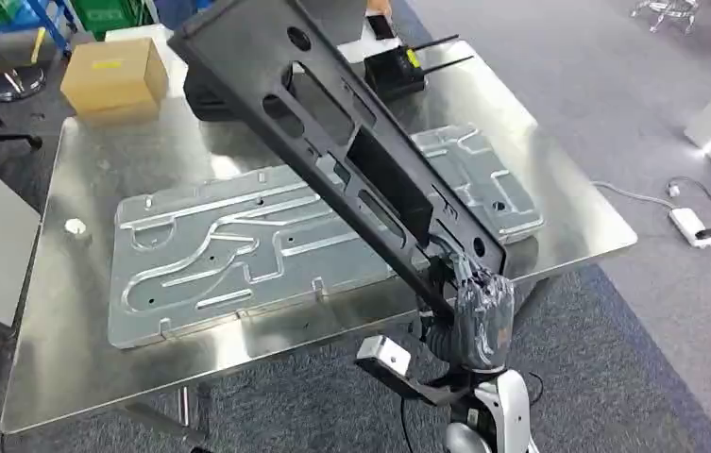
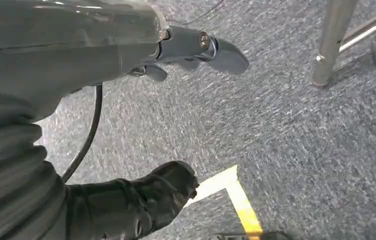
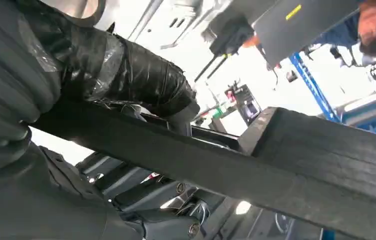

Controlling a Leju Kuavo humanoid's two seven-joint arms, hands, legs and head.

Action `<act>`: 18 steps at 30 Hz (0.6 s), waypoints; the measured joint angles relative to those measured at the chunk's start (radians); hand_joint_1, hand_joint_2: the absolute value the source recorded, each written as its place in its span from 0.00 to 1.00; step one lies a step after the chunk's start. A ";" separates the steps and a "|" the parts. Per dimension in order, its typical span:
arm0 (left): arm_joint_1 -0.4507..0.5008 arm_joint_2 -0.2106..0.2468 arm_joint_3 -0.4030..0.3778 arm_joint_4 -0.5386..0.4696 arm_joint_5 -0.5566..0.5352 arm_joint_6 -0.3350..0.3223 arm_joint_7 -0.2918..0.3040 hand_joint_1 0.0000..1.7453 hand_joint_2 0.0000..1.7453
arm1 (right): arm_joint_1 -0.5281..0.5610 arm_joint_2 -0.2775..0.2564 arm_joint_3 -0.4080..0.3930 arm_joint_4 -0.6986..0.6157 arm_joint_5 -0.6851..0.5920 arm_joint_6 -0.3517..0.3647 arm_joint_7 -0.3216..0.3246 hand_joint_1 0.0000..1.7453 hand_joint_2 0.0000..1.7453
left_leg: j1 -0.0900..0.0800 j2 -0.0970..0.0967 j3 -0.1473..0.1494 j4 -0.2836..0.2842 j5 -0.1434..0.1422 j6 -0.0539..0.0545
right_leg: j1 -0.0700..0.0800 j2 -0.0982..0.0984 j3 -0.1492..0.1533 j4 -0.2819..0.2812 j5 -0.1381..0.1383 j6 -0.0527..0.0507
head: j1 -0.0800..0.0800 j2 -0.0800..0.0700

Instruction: Take the parts from the cabinet and place them on the table.

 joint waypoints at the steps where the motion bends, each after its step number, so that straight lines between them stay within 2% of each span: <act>1: 0.000 0.000 0.000 0.000 0.000 0.000 0.000 0.00 1.00 | -0.001 0.000 0.000 0.000 0.000 0.000 0.000 1.00 1.00 | -0.001 -0.001 0.001 -0.002 -0.001 0.002 | -0.001 -0.001 0.003 -0.005 0.001 0.005 | -0.002 0.000; 2: 0.001 -0.001 0.000 0.000 0.000 0.000 0.000 0.00 1.00 | -0.002 0.001 0.000 -0.001 0.001 0.000 0.000 1.00 1.00 | 0.010 -0.001 0.011 -0.019 0.004 0.007 | 0.005 -0.001 0.007 -0.005 -0.004 0.012 | -0.001 0.000; 3: 0.004 -0.004 0.000 0.000 0.000 0.000 0.000 0.00 1.00 | -0.003 0.001 0.000 -0.001 0.001 0.001 0.000 1.00 1.00 | 0.012 0.001 0.020 -0.028 0.008 0.009 | 0.001 -0.002 0.006 0.011 -0.012 0.017 | -0.001 0.000; 5: 0.002 -0.004 0.000 0.000 0.000 0.002 0.001 0.00 1.00 | -0.012 0.001 0.000 -0.001 0.003 0.001 0.000 1.00 1.00 | 0.014 0.003 0.028 -0.031 0.004 0.018 | -0.003 -0.003 -0.057 0.132 -0.075 0.026 | 0.001 0.000; 6: 0.002 -0.004 0.000 0.000 -0.002 0.009 0.005 0.00 1.00 | -0.014 0.001 0.000 0.000 0.006 0.002 0.001 1.00 1.00 | 0.014 0.003 0.031 -0.031 -0.001 0.021 | -0.007 -0.003 -0.107 0.221 -0.110 0.031 | 0.001 0.000; 7: 0.001 -0.004 0.000 0.000 -0.006 0.018 0.008 0.00 1.00 | -0.014 0.000 0.000 0.003 0.010 0.003 0.003 1.00 1.00 | 0.014 0.002 0.033 -0.030 -0.004 0.021 | -0.011 -0.003 -0.146 0.282 -0.122 0.035 | 0.001 0.000; 8: 0.001 -0.004 0.000 0.000 -0.011 0.023 0.012 0.00 1.00 | -0.015 0.000 0.000 0.007 0.013 0.004 0.006 1.00 1.00 | 0.014 0.001 0.038 -0.030 -0.008 0.020 | -0.014 -0.003 -0.166 0.303 -0.113 0.038 | 0.001 0.000; 9: 0.001 -0.005 0.000 0.000 -0.012 0.024 0.014 0.00 1.00 | -0.017 0.000 0.000 0.009 0.016 0.007 0.008 1.00 1.00 | 0.016 0.000 0.044 -0.029 -0.013 0.017 | -0.017 -0.004 -0.161 0.275 -0.077 0.041 | 0.001 0.000; 10: 0.001 -0.005 0.000 0.000 -0.014 0.024 0.018 0.00 1.00 | -0.021 0.000 0.000 0.011 0.019 0.008 0.009 1.00 1.00 | 0.017 -0.001 0.052 -0.027 -0.019 0.014 | -0.020 -0.004 -0.137 0.210 -0.027 0.042 | 0.001 0.000; 11: 0.003 -0.007 0.000 0.000 -0.014 0.021 0.018 0.00 1.00 | -0.026 0.001 0.000 0.013 0.021 0.010 0.009 1.00 1.00 | 0.018 -0.002 0.060 -0.023 -0.027 0.010 | -0.022 -0.006 -0.094 0.111 0.034 0.042 | 0.001 0.000; 12: 0.002 -0.009 0.000 0.000 -0.015 0.016 0.018 0.00 1.00 | -0.033 0.002 0.000 0.015 0.023 0.012 0.009 1.00 1.00 | 0.018 -0.002 0.063 -0.017 -0.036 0.004 | -0.022 -0.008 -0.065 0.028 0.066 0.039 | 0.001 0.000; 13: 0.000 -0.009 0.000 0.000 -0.015 0.011 0.014 0.00 1.00 | -0.042 0.002 0.000 0.019 0.024 0.016 0.009 1.00 1.00 | 0.012 -0.002 0.059 -0.010 -0.042 -0.004 | -0.015 -0.007 -0.057 0.023 0.048 0.036 | 0.002 0.000; 14: 0.000 -0.009 0.000 0.000 -0.017 0.004 0.010 0.00 1.00 | -0.050 0.005 0.002 0.019 0.027 0.021 0.009 1.00 1.00 | 0.012 -0.003 0.054 -0.007 -0.044 -0.010 | -0.013 -0.006 -0.054 0.019 0.047 0.028 | 0.000 0.000; 16: -0.002 -0.009 0.000 0.000 -0.023 -0.003 0.005 0.00 1.00 | -0.061 0.008 0.004 0.027 0.032 0.024 0.017 1.00 1.00 | 0.016 -0.001 0.057 -0.012 -0.044 -0.020 | -0.010 -0.003 -0.058 0.018 0.044 0.021 | 0.000 0.000; 18: -0.003 -0.009 0.000 0.000 -0.026 -0.003 0.003 0.00 1.00 | -0.074 0.014 0.005 0.030 0.035 0.029 0.018 1.00 1.00 | 0.019 -0.001 0.057 -0.001 -0.060 -0.032 | -0.018 -0.004 -0.045 0.004 0.047 0.006 | 0.000 0.000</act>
